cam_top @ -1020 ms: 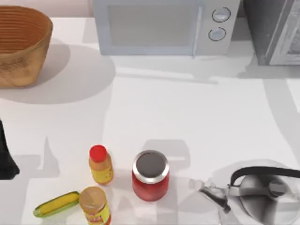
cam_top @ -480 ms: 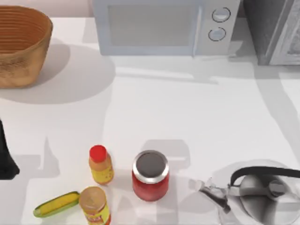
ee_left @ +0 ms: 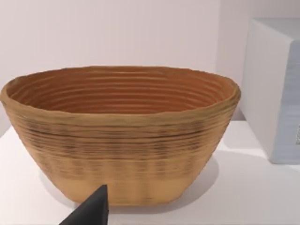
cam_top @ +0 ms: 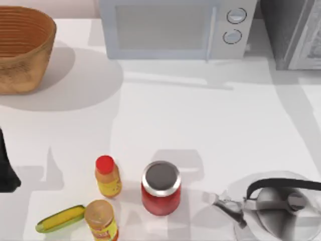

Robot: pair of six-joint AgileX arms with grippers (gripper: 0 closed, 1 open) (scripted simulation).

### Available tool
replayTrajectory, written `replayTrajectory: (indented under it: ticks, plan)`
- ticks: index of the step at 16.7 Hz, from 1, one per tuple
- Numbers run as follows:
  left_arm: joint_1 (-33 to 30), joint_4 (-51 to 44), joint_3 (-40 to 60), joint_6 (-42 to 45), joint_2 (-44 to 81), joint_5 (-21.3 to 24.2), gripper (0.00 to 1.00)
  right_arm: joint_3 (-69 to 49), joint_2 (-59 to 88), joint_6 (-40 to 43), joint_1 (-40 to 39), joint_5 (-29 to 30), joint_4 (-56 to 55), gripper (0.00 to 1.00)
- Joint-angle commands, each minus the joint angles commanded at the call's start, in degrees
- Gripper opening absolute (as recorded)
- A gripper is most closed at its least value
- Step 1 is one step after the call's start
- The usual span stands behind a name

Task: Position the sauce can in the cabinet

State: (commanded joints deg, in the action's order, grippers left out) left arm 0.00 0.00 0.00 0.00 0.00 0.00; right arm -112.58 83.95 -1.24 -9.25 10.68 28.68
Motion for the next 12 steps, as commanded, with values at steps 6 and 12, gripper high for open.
replayTrajectory:
  ticks: [6,12]
  plan:
    - [0.0,0.0,0.0,0.0,0.0,0.0,1.0,-10.61,13.42,0.31,1.24,-2.42,-1.8,0.0]
    - [0.0,0.0,0.0,0.0,0.0,0.0,1.0,-18.9,22.92,0.13,3.35,-3.75,-3.75,0.0]
